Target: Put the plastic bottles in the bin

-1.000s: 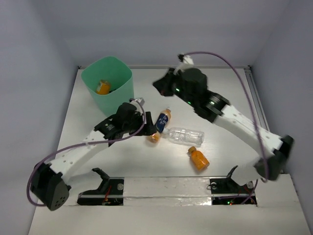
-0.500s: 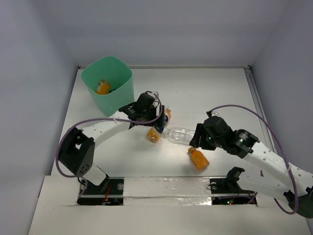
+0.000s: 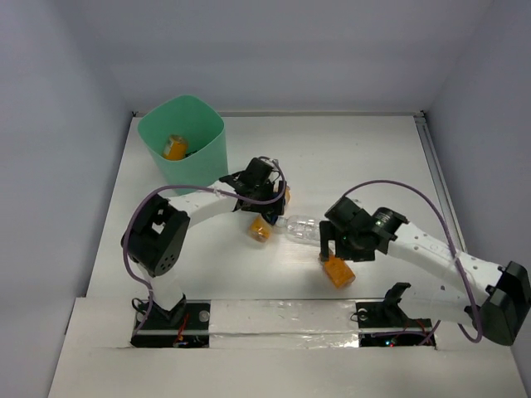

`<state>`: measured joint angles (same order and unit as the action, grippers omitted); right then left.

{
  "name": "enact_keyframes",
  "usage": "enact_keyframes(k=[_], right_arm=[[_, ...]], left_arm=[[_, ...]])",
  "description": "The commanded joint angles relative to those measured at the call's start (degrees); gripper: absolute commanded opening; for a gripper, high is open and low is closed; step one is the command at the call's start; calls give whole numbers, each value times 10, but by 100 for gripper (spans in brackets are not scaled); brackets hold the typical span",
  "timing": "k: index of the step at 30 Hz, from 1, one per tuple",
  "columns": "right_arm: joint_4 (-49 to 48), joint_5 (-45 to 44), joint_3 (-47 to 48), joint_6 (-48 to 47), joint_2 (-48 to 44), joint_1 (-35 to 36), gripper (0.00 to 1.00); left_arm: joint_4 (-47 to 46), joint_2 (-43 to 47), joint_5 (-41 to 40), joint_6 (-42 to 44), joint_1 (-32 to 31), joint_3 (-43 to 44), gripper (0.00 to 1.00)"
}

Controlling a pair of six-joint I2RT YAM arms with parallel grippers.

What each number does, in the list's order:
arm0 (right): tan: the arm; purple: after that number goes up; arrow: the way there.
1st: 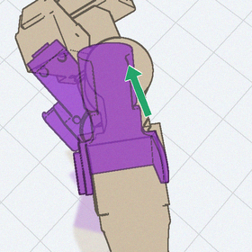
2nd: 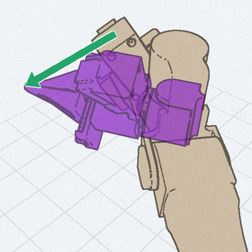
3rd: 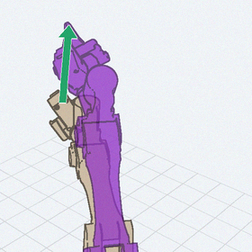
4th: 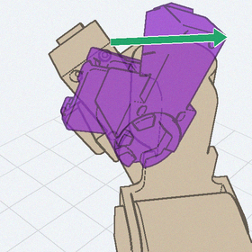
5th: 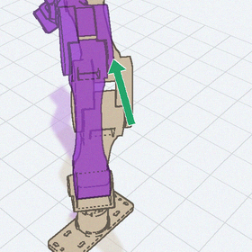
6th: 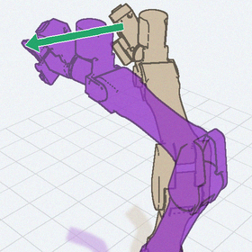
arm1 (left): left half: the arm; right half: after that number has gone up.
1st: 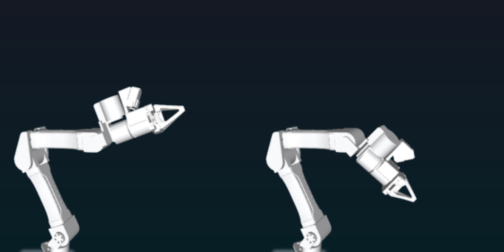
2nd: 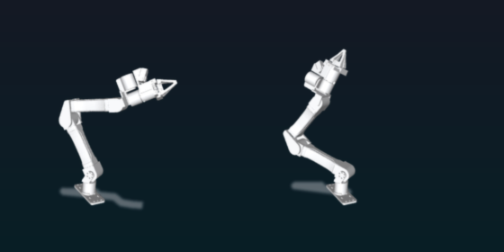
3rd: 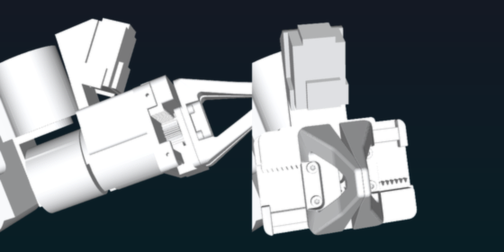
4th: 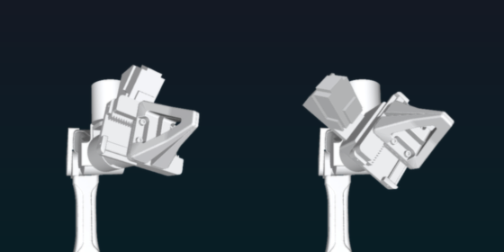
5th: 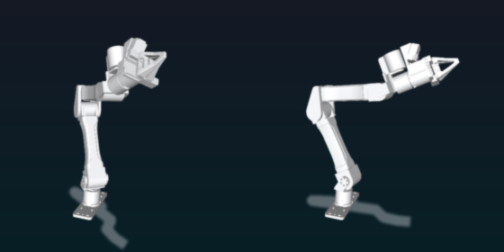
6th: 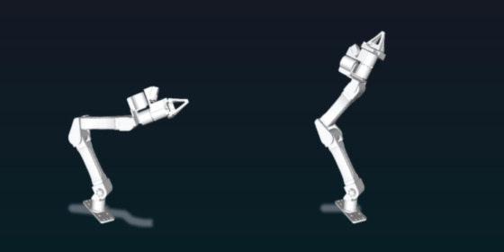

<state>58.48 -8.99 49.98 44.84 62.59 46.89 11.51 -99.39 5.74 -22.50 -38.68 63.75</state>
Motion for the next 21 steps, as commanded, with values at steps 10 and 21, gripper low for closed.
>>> enact_keyframes(k=[10,21], right_arm=[[-118,102,-30,-91,110,0,97],[-159,128,-38,-104,167,0,81]], left_arm=[[-46,17,-23,2,9,-49,53],[-17,136,-52,-3,14,-107,29]])
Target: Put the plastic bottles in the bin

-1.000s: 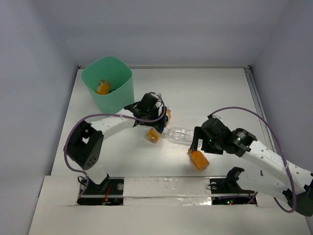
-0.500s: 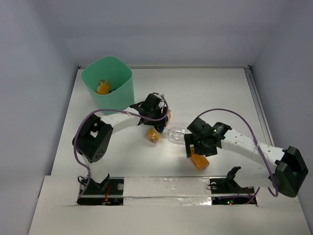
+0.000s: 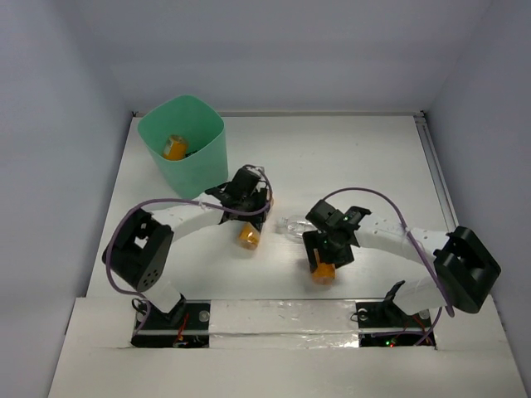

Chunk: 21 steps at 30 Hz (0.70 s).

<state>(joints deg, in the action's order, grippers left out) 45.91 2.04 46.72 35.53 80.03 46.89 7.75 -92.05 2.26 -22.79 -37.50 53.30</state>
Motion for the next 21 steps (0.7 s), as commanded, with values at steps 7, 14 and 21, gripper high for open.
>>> enact_keyframes(k=[7,14,21], right_arm=[[-47,26,-20,-9,-23,6,56],[-29,46,0,-9,-111,16,52],[-24,74,75,-11,-173,16,50]], left_arm=[[100,201,-6,-4,8,58,29],[143,253,64,-8,130,234,29],[152,170,62,27,275,422,33]])
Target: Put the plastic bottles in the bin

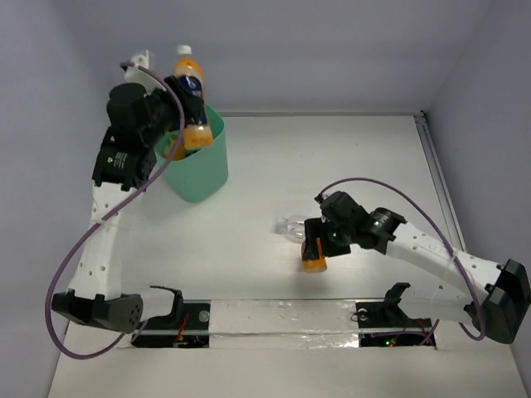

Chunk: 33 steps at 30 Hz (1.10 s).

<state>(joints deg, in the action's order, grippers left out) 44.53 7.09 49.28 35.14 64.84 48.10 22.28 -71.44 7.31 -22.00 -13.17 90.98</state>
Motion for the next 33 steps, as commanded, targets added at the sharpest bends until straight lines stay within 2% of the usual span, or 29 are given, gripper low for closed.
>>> enact_keyframes(k=[1,6,9,10,13,16,18,21,25,28,29,30,32,33], right_arm=[[-15,25,73,-5,-24,4,50],[-58,46,143,2,-31,4,50],[-93,59,203,0,2,4,50],[-104,61,222,-2,16,4,50],[-121,64,320,-15,83,4,50],[-146,66,434,-25,166,4,50],[-163,82,524,-23,213,4,50],[-221,92,598,1,299,4,51],[-268,80,756,27,414,4,52],[-280,53,838,53,505,4,54],[-281,45,900,59,551,4,57],[-281,29,931,76,574,4,67],[-287,31,986,92,617,4,82],[-285,38,1036,106,655,4,97]], left_arm=[[4,-46,8,21,43,53,33],[-32,-87,3,-5,105,69,33],[-44,-97,-16,-3,118,66,48],[-44,-98,-27,-2,119,65,63],[-47,-88,-27,-8,126,55,82],[-58,-60,-2,-24,131,45,90],[-61,-33,21,-38,131,46,90],[-71,16,47,-73,131,31,90],[-85,82,60,-108,131,-10,85],[-77,117,59,-111,131,-34,80],[-73,128,56,-109,131,-39,80],[-65,132,52,-103,131,-45,80],[-55,136,38,-94,131,-43,80],[-49,139,31,-89,131,-39,80]])
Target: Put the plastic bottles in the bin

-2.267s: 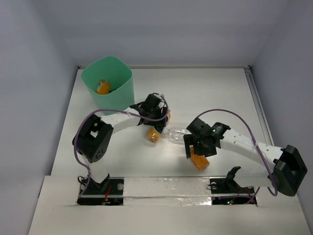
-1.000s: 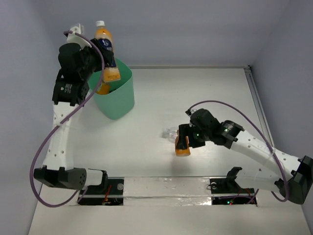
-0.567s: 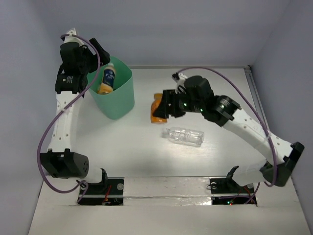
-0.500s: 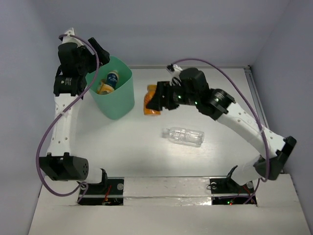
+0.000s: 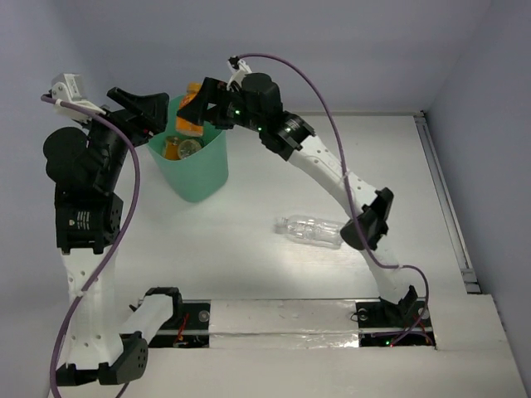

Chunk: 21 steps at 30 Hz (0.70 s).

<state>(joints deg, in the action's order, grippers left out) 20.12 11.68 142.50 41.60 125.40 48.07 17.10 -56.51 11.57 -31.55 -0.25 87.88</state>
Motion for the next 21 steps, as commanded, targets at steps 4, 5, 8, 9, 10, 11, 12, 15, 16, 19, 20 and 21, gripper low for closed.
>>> enact_keyframes(k=[4,5,8,9,10,11,12,15,16,19,20,21], right_arm=[[-34,1,90,31,42,4,100],[-39,-3,62,23,25,4,100],[-47,-19,-30,-6,-44,-3,99],[-47,-34,-51,-23,-64,-3,95],[-51,-45,-103,-31,-87,-10,92],[-55,-59,-139,-38,-140,-10,90],[-60,-92,-177,-43,-172,-17,75],[-118,-115,-386,-18,-316,-52,23],[-143,-115,-442,-8,-353,-80,12],[-126,-172,-627,5,-496,-132,0],[-111,-190,-665,2,-534,-145,0],[-93,-225,-728,1,-605,-160,0]], left_arm=[[7,-18,4,16,-12,10,80],[2,-21,19,11,-19,11,79],[-29,-29,81,-15,-34,-3,75],[-44,-31,94,-18,-34,-12,73],[-51,-35,129,-22,-44,-16,65],[-61,-46,155,-22,-60,-17,59],[-67,-56,188,-17,-76,-13,54],[-43,-94,149,38,-192,4,37],[-37,-103,137,49,-221,2,28],[-41,-140,99,85,-321,-34,17],[-38,-157,87,97,-342,-44,12],[-39,-166,76,110,-359,-57,8]])
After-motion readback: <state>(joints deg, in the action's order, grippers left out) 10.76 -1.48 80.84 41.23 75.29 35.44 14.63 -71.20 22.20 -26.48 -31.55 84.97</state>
